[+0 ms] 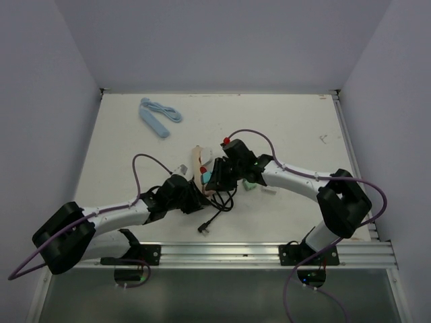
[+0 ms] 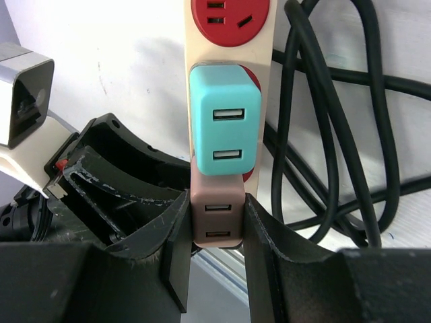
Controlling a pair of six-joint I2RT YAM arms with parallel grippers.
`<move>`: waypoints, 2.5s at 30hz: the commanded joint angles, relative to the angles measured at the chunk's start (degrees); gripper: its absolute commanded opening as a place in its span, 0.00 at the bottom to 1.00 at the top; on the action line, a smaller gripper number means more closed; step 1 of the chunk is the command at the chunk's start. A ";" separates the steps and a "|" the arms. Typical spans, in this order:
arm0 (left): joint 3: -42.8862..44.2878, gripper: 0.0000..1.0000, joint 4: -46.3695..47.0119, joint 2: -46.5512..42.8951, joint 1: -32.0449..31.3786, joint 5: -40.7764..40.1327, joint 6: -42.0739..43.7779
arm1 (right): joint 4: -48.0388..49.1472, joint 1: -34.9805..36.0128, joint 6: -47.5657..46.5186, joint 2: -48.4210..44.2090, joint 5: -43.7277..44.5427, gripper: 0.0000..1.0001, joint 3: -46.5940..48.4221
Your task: Pull the plug off the socket
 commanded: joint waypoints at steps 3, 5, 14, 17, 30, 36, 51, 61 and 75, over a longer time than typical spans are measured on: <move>-2.73 0.00 -17.70 3.56 0.69 -12.14 0.43 | -6.85 -3.81 -3.45 -6.38 0.32 0.00 5.09; -2.21 0.00 -18.23 4.17 0.70 -12.14 0.43 | -7.21 -4.42 -3.54 -7.08 -0.73 0.00 4.47; -1.24 0.00 -19.20 8.65 0.52 -12.32 -2.29 | -9.05 -8.56 -5.82 -9.98 -4.51 0.00 2.89; -0.01 0.00 -20.16 10.32 0.52 -12.58 -2.99 | -9.05 -9.00 -6.35 -10.42 -5.22 0.00 2.10; 14.66 0.00 -36.57 12.70 0.52 -22.59 1.92 | -2.67 -10.41 -8.47 -10.52 -5.12 0.00 -2.45; 17.04 0.00 -39.23 13.93 0.61 -25.41 5.97 | 10.70 -10.41 -3.89 -9.90 -8.03 0.00 -9.41; 13.71 0.00 -30.29 8.84 0.69 -20.76 10.71 | 9.50 -16.45 -10.22 -18.85 -2.95 0.00 -9.86; 7.29 0.00 -17.44 1.18 2.72 -11.18 14.14 | 6.41 -38.96 -6.98 -22.91 2.52 0.00 -14.16; 5.09 0.00 -13.22 0.84 2.80 -5.82 15.64 | 22.23 -45.30 -6.88 -2.36 -5.65 0.04 -15.75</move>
